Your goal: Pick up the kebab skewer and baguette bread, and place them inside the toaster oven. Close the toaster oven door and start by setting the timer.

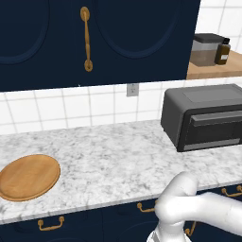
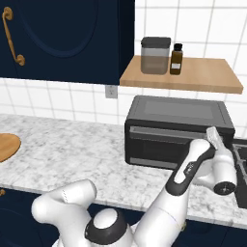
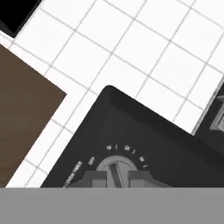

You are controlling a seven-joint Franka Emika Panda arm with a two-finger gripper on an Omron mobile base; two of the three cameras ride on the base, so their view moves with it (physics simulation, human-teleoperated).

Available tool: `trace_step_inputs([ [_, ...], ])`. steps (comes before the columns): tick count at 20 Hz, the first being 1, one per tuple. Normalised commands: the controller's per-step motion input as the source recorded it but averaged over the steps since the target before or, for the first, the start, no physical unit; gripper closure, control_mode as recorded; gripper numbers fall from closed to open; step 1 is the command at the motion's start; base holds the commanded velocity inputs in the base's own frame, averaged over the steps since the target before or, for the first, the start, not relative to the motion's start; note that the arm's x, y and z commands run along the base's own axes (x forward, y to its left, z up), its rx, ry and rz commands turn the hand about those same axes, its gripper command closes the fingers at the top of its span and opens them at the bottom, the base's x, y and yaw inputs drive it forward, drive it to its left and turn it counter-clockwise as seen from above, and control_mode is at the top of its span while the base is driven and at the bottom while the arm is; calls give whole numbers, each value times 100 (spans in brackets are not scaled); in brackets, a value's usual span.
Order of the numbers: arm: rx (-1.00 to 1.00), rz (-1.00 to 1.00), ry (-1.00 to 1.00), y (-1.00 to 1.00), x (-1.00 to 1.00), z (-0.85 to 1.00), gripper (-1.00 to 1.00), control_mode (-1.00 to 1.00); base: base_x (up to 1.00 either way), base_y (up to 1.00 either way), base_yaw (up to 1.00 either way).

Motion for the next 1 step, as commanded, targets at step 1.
trace_step_inputs([
  [1,19,0,0,23,24,0,100,-100,0,0,0],
])
